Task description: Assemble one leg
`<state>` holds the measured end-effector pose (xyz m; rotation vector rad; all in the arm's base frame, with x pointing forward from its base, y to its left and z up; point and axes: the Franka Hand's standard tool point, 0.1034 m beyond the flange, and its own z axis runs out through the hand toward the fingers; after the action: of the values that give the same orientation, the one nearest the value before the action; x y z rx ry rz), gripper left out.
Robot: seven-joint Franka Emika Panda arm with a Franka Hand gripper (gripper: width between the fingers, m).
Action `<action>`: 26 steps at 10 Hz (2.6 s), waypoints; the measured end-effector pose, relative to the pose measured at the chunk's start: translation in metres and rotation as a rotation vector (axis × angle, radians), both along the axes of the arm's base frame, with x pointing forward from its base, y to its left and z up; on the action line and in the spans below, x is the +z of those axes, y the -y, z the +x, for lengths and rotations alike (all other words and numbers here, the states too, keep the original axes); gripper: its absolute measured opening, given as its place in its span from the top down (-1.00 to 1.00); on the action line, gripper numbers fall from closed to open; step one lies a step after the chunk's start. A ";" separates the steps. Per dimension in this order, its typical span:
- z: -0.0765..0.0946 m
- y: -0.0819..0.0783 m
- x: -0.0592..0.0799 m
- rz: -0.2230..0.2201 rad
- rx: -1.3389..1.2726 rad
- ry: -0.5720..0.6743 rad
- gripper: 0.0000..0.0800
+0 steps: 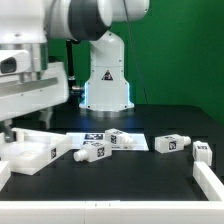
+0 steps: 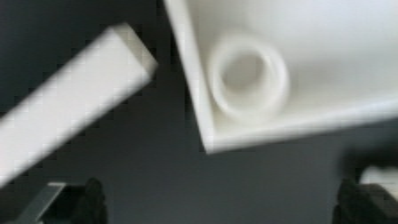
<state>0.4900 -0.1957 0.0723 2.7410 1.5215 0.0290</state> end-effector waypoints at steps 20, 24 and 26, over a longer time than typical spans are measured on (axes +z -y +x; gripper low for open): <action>-0.040 0.036 -0.003 -0.005 -0.203 -0.032 0.89; 0.029 -0.069 0.015 -0.019 -0.606 0.017 0.89; 0.076 -0.104 -0.003 -0.021 -0.787 0.042 0.89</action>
Offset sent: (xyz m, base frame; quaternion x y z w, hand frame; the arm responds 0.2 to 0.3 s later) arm -0.0078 -0.0118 -0.0399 0.0202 0.0383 -0.0051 0.9990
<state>0.5656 -0.0913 0.0692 3.0704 0.3499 0.0624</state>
